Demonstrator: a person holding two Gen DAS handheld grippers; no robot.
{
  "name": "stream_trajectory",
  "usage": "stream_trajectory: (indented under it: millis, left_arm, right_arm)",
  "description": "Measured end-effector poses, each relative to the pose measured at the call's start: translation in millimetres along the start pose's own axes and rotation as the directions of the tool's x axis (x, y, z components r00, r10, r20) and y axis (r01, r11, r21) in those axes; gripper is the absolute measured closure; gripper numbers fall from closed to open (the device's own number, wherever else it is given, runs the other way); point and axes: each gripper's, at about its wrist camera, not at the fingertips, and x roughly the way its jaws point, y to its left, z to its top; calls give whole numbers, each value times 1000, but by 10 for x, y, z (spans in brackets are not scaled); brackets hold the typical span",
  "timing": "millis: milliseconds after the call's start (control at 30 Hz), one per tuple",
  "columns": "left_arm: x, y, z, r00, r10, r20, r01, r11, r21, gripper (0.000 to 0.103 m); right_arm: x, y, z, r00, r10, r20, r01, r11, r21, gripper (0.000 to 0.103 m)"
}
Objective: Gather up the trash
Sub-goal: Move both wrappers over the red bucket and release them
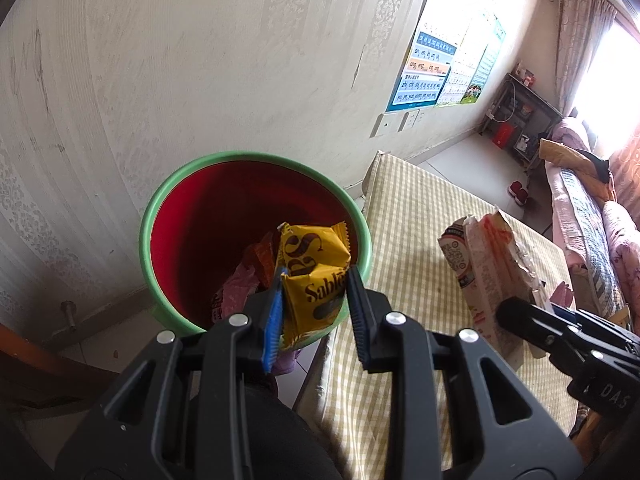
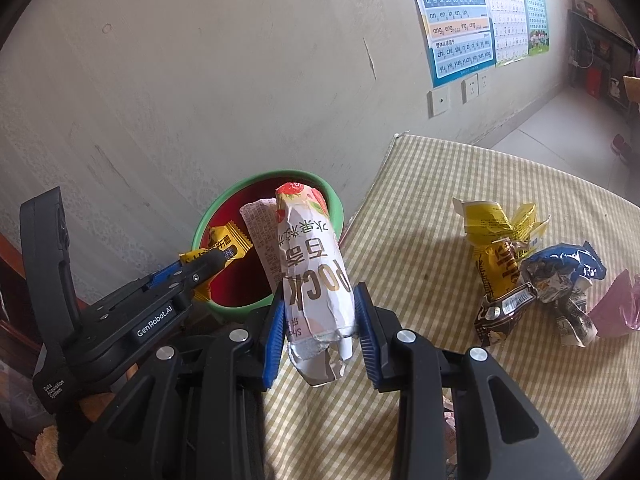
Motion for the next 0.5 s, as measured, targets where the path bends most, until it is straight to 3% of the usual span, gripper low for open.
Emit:
stream_trajectory:
  millis: [500]
  left_arm:
    - [169, 199, 107, 999, 34, -2, -35, 999, -24, 74]
  right_arm:
    - [366, 50, 223, 999, 23, -25, -22, 999, 32, 70]
